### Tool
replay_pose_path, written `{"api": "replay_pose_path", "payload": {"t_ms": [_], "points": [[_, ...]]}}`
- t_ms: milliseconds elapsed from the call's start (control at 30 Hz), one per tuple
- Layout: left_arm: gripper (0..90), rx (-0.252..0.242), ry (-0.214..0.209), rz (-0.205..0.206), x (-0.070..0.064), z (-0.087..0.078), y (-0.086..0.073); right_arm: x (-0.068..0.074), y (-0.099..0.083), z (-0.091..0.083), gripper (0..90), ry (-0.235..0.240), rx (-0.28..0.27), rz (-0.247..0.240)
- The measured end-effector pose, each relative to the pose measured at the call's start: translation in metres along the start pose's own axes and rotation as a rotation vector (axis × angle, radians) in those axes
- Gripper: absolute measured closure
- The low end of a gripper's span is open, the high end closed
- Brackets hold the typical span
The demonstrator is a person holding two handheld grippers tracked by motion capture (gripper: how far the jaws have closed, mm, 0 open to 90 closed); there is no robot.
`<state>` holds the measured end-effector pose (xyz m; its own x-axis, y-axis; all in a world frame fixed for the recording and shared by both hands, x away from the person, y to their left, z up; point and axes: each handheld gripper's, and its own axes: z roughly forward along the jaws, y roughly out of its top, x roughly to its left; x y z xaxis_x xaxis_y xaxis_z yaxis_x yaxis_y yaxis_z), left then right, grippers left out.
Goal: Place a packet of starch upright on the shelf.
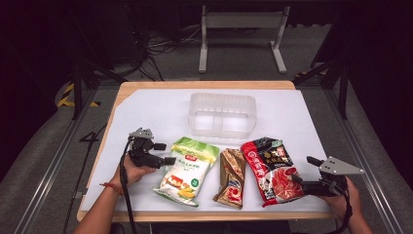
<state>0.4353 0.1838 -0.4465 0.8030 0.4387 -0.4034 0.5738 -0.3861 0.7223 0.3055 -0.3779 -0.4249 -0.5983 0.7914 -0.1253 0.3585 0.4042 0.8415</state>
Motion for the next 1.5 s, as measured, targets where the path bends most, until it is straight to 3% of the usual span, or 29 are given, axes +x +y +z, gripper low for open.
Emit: {"api": "replay_pose_path", "payload": {"t_ms": [100, 167, 300, 367, 467, 567, 633, 667, 700, 833, 867, 933, 967, 1000, 1167, 1300, 1500], "points": [[9.8, 0.027, 0.005, 0.004, 0.002, 0.007, 0.005, 0.002, 0.001, 0.001, 15.3, -0.002, 0.004, -0.013], [10.1, 0.069, -0.028, -0.012, 0.002, 0.017, 0.007, 0.002, 0.001, 0.001, 15.3, 0.003, 0.003, -0.015], [9.8, 0.118, -0.022, 0.028, -0.003, 0.027, 0.014, 0.003, 0.0, 0.002, 15.2, 0.005, 0.01, -0.021], [7.4, 0.142, -0.014, 0.051, -0.006, 0.032, 0.017, 0.003, 0.001, 0.001, 15.7, -0.026, 0.012, -0.037], [6.0, 0.155, -0.039, 0.057, -0.01, 0.036, 0.019, 0.002, 0.001, 0.0, 15.7, -0.025, -0.002, -0.022], [12.2, 0.16, -0.055, 0.063, -0.011, 0.039, 0.022, 0.003, 0.001, 0.001, 15.7, -0.027, 0.005, -0.025], [21.2, 0.156, -0.059, 0.064, -0.012, 0.042, 0.023, 0.003, 0.001, 0.002, 15.8, -0.026, 0.009, -0.031], [32.4, 0.162, -0.102, 0.064, -0.014, 0.045, 0.023, 0.004, 0.001, 0.003, 15.8, -0.025, 0.01, -0.033], [45.2, 0.166, -0.117, 0.065, -0.016, 0.048, 0.022, 0.004, 0.001, 0.003, 15.8, -0.022, 0.011, -0.037], [56.0, 0.182, -0.101, 0.06, -0.021, 0.048, 0.024, 0.005, 0.001, 0.002, 16.0, -0.024, 0.014, -0.044], [58.1, 0.174, -0.089, 0.068, -0.023, 0.046, 0.025, 0.005, 0.001, 0.002, 16.1, -0.024, 0.012, -0.041], [75.6, 0.148, -0.095, 0.072, -0.024, 0.042, 0.024, 0.004, 0.001, 0.002, 16.3, -0.028, 0.012, -0.036], [75.6, 0.125, -0.101, 0.076, -0.028, 0.038, 0.024, 0.004, 0.0, 0.001, 16.3, -0.029, 0.011, -0.035], [82.9, 0.112, -0.085, 0.098, -0.031, 0.035, 0.024, 0.004, 0.0, 0.001, 16.6, -0.03, 0.009, -0.037], [86.2, 0.025, -0.036, 0.088, -0.042, 0.016, 0.018, 0.003, 0.001, 0.0, 16.6, -0.033, 0.001, -0.03], [86.6, -0.094, -0.008, 0.064, -0.048, -0.01, 0.016, 0.0, 0.001, 0.0, 16.7, -0.036, -0.007, -0.023], [87.3, -0.207, 0.025, 0.054, -0.057, -0.035, 0.016, -0.002, 0.005, 0.002, 16.7, -0.038, -0.014, -0.013]]}}
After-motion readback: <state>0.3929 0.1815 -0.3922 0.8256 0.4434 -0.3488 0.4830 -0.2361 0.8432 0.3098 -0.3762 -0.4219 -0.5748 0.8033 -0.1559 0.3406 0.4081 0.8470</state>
